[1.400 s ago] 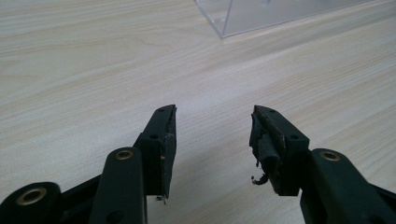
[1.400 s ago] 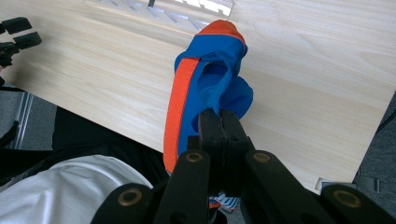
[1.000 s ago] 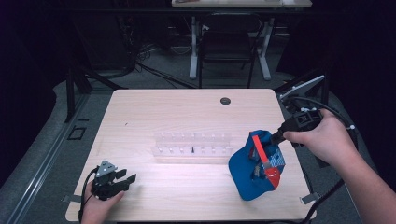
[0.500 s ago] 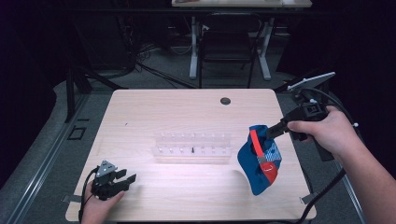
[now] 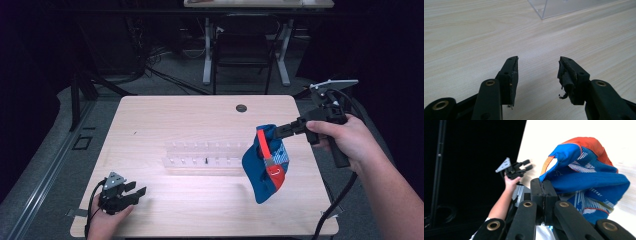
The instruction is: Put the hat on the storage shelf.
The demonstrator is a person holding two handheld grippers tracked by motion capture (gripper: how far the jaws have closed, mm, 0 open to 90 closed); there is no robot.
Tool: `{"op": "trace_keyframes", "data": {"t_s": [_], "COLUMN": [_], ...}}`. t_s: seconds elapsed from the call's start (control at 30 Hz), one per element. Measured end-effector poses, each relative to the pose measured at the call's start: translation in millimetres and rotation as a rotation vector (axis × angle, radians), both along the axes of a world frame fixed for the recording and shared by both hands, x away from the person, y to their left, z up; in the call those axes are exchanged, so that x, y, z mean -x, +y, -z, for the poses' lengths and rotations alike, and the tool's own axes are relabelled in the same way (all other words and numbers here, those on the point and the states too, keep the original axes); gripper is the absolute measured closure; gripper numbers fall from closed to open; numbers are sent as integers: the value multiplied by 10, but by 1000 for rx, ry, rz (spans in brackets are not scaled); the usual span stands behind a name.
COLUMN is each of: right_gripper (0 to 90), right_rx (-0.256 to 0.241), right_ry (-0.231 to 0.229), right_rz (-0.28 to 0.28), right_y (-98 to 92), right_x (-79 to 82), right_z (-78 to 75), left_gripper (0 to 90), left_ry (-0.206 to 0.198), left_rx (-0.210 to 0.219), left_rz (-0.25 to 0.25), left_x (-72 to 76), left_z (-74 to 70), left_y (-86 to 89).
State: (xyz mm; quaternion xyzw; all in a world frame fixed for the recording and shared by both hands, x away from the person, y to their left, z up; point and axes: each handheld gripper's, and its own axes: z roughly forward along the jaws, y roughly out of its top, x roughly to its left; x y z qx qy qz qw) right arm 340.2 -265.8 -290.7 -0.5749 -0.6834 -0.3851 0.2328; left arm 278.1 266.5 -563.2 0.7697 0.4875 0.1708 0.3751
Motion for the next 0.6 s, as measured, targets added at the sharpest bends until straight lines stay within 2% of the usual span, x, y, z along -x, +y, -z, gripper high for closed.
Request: {"op": "trace_keyframes", "data": {"t_s": [0.1, 0.23, 0.4, 0.6], "right_gripper": [900, 900, 900, 900], "right_rx": [-20, -65, -110, -131], "right_ry": [-5, -39, -78, -87], "right_rz": [-3, -23, -25, -16], "right_y": [50, 149, 303, 413], "right_x": [-12, -39, -99, -182], "right_z": [-13, -77, -171, -191], "left_gripper": [508, 511, 510, 507], "left_ry": [7, 16, 9, 12], "left_rx": [-2, -9, -3, -1], "left_rz": [6, 13, 12, 18], "left_x": [-1, -2, -3, -1], "left_z": [-2, -2, 0, -2], "left_y": [-2, -10, -15, -14]}}
